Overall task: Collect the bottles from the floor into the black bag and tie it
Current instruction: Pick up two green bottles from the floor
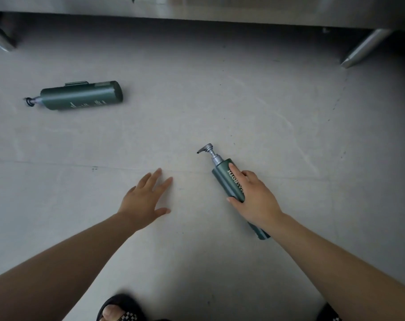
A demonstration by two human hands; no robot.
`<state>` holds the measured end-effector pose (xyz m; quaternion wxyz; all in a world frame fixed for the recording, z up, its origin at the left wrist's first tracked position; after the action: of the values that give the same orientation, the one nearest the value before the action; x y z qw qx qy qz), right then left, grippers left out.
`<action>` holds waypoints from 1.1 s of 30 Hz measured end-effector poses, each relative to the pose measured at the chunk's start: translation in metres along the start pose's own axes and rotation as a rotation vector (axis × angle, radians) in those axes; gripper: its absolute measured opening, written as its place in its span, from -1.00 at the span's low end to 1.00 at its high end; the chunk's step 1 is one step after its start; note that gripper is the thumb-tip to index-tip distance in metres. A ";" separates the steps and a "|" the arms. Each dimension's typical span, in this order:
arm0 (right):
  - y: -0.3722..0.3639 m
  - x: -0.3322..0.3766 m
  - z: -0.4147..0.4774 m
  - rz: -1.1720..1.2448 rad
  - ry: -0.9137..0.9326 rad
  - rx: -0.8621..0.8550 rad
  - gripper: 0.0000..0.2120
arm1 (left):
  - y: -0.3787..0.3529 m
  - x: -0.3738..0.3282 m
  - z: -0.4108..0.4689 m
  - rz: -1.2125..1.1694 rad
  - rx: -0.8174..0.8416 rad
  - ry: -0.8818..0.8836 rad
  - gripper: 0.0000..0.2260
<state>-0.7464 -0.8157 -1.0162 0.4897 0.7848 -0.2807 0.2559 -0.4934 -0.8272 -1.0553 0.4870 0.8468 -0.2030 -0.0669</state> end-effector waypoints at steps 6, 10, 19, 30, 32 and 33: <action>-0.010 0.022 0.016 0.103 0.010 0.013 -0.25 | -0.001 0.003 0.000 0.003 -0.037 -0.015 -0.29; -0.015 0.040 0.026 0.141 0.029 -0.005 -0.24 | 0.004 0.016 0.003 -0.003 -0.050 -0.037 -0.35; -0.009 0.144 0.078 0.132 0.153 -0.001 -0.23 | 0.062 0.142 0.007 -0.057 -0.124 0.184 -0.42; 0.046 0.250 0.146 0.050 0.248 0.031 -0.22 | 0.138 0.246 0.011 -0.075 -0.288 0.258 -0.45; 0.044 0.255 0.162 0.074 0.253 0.057 -0.21 | 0.143 0.251 0.022 -0.090 -0.290 0.288 -0.46; 0.042 0.257 0.171 0.082 0.262 0.078 -0.21 | 0.145 0.253 0.028 -0.101 -0.299 0.313 -0.46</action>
<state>-0.5714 -1.0361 -0.8825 0.4803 0.7510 -0.2362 0.3867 -0.3125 -1.0178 -0.9245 0.6286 0.7745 -0.0700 0.0119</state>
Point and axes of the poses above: each hand's wrist, its own z-axis towards the middle knuckle, its own y-axis out of the back of the hand, x = y × z, the point moved 9 cm from there along z, towards the middle knuckle, and after that the axes turned 15 degrees about z, right-handed, at the moved point
